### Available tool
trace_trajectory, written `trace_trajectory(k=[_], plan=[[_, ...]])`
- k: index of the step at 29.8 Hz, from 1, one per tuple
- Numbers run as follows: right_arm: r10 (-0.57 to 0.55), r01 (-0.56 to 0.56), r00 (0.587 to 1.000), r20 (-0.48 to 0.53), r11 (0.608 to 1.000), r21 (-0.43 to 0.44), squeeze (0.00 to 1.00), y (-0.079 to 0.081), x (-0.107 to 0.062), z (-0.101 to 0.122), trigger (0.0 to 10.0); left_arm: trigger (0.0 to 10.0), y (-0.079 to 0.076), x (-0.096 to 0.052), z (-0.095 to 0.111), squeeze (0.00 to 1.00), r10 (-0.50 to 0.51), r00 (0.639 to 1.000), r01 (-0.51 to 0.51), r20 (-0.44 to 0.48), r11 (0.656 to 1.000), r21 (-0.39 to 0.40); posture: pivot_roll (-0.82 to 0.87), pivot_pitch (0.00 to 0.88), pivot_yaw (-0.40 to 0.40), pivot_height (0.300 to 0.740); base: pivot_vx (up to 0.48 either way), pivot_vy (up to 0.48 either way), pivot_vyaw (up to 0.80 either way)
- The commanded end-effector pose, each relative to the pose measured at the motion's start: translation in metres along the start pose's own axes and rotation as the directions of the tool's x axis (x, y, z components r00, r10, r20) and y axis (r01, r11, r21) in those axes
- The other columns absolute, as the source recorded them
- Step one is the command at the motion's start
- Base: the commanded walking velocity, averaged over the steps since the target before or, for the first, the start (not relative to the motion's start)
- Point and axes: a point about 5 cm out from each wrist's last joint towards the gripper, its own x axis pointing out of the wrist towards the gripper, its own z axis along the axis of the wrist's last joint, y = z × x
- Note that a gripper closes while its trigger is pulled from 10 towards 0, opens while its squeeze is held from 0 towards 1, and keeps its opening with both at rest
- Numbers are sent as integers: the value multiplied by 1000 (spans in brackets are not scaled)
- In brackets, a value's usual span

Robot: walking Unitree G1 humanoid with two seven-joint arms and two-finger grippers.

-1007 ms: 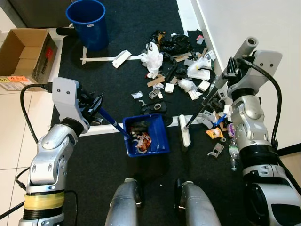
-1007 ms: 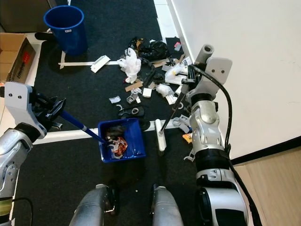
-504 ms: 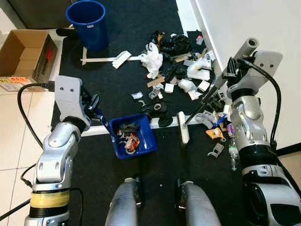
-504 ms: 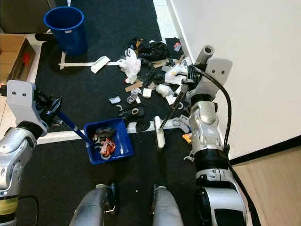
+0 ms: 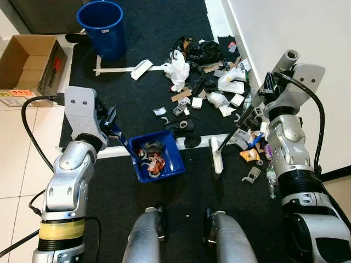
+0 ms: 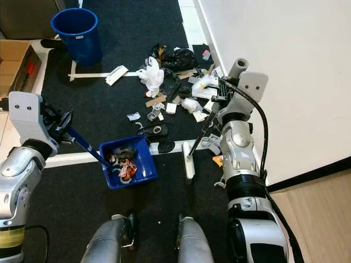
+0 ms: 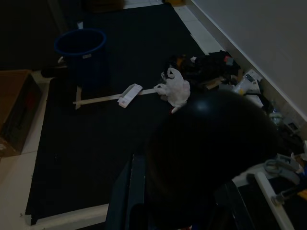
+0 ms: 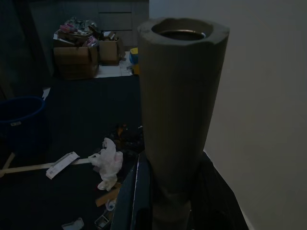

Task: Sweep floor

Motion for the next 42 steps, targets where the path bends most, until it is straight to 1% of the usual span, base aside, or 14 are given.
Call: trace_trajectory(k=[1, 13, 16, 30, 42], plan=[[-23, 23, 999, 33, 1000, -5, 0, -7, 1, 4, 10000, 10000, 0, 1, 4, 0, 13, 999, -13, 33, 1000, -19, 21, 164, -24, 740, 0, 0, 0], [-27, 28, 999, 26, 1000, -14, 0, -9, 1, 1, 10000, 10000, 0, 4, 3, 0, 29, 999, -27, 37, 999, -41, 19, 152, -23, 740, 0, 0, 0], [-27, 27, 999, 27, 1000, -14, 0, -9, 1, 1, 10000, 10000, 2, 5, 3, 0, 34, 999, -32, 33, 999, -34, 18, 152, -23, 740, 0, 368, 0], [-28, 28, 999, 29, 999, -15, 0, -10, 0, 1, 10000, 10000, 3, 5, 2, 0, 33, 999, -31, 29, 999, -43, 17, 159, -24, 740, 0, 393, 0], [-30, 30, 999, 30, 999, -14, 0, -10, -1, 0, 10000, 10000, 3, 5, 2, 0, 32, 999, -30, 28, 999, -41, 19, 166, -21, 740, 0, 329, 0]])
